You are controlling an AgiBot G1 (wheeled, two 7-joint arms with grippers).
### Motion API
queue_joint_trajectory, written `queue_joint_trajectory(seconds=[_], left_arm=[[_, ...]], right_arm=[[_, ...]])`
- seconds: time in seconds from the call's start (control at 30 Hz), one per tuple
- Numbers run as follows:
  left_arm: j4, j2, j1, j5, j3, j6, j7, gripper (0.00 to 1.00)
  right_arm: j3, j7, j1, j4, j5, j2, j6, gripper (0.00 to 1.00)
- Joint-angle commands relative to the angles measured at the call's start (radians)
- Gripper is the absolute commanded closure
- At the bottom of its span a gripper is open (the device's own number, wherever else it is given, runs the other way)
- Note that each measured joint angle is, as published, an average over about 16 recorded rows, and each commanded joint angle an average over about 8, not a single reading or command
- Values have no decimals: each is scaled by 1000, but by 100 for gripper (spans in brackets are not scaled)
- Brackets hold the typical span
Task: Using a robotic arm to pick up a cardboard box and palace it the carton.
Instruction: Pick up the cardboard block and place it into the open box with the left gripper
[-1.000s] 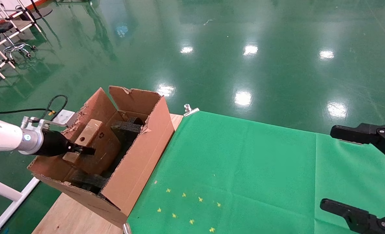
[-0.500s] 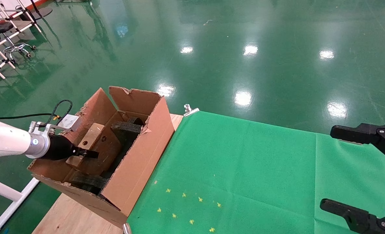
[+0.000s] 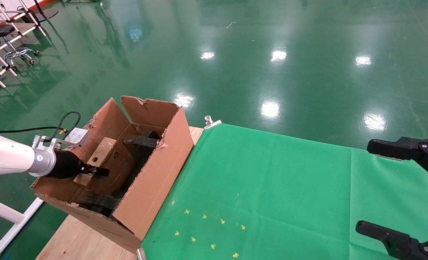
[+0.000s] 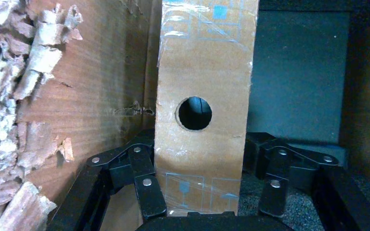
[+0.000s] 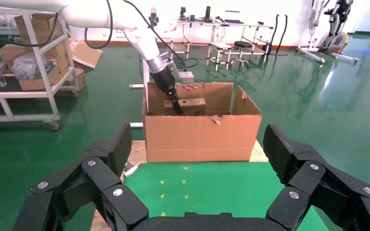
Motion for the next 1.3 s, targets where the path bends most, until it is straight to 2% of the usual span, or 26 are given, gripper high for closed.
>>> queue_joint_trajectory(seconds=[0.03, 0.97, 1.17, 1.3], left_arm=[[0, 0, -1, 0, 0, 3, -1, 0], [-49, -16, -79, 3, 1, 16, -22, 0], [-97, -33, -141, -23, -17, 58, -48, 0], [-142, -57, -182, -77, -52, 128, -73, 0]], right_arm=[[0, 0, 0, 0, 0, 0, 0, 0], [0, 0, 0, 0, 0, 0, 0, 0], [0, 0, 0, 0, 0, 0, 0, 0], [0, 0, 0, 0, 0, 0, 0, 0]])
